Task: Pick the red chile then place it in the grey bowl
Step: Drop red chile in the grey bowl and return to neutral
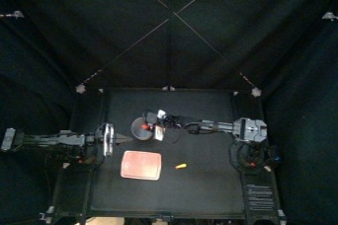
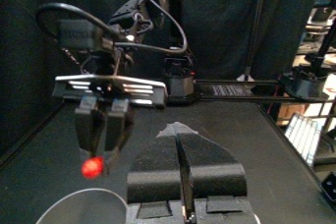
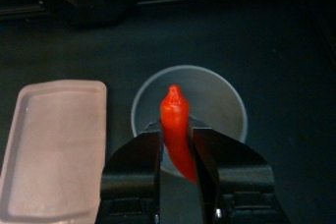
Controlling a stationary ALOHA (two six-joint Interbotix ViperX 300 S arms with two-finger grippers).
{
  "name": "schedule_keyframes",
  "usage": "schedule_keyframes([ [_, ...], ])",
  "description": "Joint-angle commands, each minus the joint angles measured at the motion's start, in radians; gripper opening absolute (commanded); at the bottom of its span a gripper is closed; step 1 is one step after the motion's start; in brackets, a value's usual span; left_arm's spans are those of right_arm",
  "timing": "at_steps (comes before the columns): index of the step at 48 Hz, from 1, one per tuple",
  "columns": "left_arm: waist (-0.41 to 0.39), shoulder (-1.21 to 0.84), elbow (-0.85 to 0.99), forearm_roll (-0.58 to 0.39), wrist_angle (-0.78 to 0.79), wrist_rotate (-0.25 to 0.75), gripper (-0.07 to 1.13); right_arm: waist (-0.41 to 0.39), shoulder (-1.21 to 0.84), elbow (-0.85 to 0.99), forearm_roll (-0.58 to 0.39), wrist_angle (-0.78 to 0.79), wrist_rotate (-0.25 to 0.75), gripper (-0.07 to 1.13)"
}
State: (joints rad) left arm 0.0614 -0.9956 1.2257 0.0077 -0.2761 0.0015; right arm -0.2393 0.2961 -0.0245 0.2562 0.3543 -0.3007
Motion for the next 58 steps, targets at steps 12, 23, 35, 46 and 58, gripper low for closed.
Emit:
schedule_keyframes([
  [12,0.003,-0.008,-0.011,0.002,-0.005,0.002,-0.04,0.002,0.057,-0.114,0.005,0.049,-0.005,0.79],
  [23,0.003,-0.018,-0.009,0.002,0.011,0.002,-0.04,-0.008,-0.018,-0.064,-0.003,-0.034,-0.005,0.83],
  [35,0.003,-0.02,-0.011,0.002,0.012,0.002,-0.04,0.005,-0.333,0.238,-0.003,-0.212,-0.002,0.83],
  [46,0.003,-0.025,-0.009,0.002,0.012,0.0,-0.04,0.109,-0.704,0.594,-0.014,-0.442,0.012,0.83],
  [58,0.005,-0.026,-0.009,0.002,0.014,0.0,-0.04,0.172,-1.086,0.879,0.008,-0.433,0.043,0.84],
])
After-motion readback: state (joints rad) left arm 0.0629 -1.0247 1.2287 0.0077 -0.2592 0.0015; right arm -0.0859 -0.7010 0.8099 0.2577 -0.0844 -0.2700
